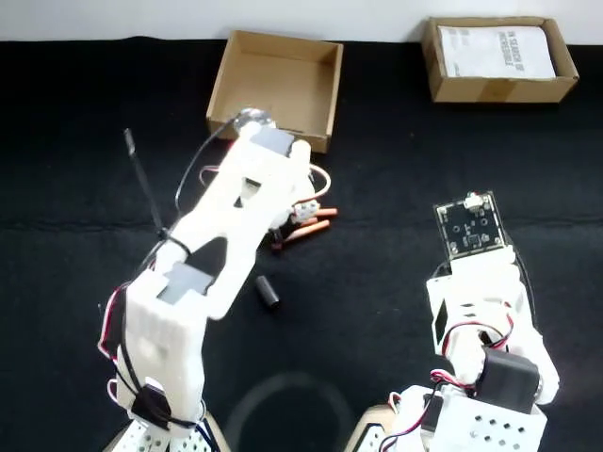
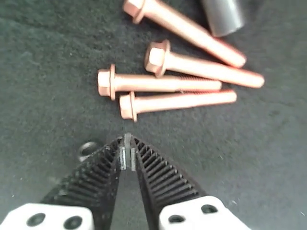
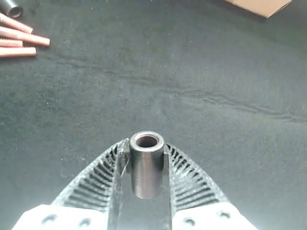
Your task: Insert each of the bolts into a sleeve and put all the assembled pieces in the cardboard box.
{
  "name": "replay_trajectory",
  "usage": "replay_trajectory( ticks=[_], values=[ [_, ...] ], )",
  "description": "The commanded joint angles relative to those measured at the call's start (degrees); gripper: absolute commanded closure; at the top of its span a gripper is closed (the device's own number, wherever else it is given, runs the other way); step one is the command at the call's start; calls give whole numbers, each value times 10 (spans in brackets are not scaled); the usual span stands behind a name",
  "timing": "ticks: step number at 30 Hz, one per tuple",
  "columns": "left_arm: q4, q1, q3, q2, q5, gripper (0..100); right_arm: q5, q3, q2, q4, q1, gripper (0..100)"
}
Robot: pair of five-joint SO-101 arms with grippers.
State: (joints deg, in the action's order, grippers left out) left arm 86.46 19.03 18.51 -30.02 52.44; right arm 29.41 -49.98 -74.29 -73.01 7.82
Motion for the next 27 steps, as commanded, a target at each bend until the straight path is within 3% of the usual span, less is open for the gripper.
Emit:
replay_trajectory(
  ticks=[1,7,14,27],
  values=[
    [4,20,29,-18,5,990,8,0,-5,22,6,991],
    [-2,35,29,-44,5,990,8,5,-5,28,5,991],
    [-3,0,40,-119,18,990,8,5,-5,22,7,991],
    [-4,-150,366,-296,18,990,9,1,-5,22,5,991]
  ],
)
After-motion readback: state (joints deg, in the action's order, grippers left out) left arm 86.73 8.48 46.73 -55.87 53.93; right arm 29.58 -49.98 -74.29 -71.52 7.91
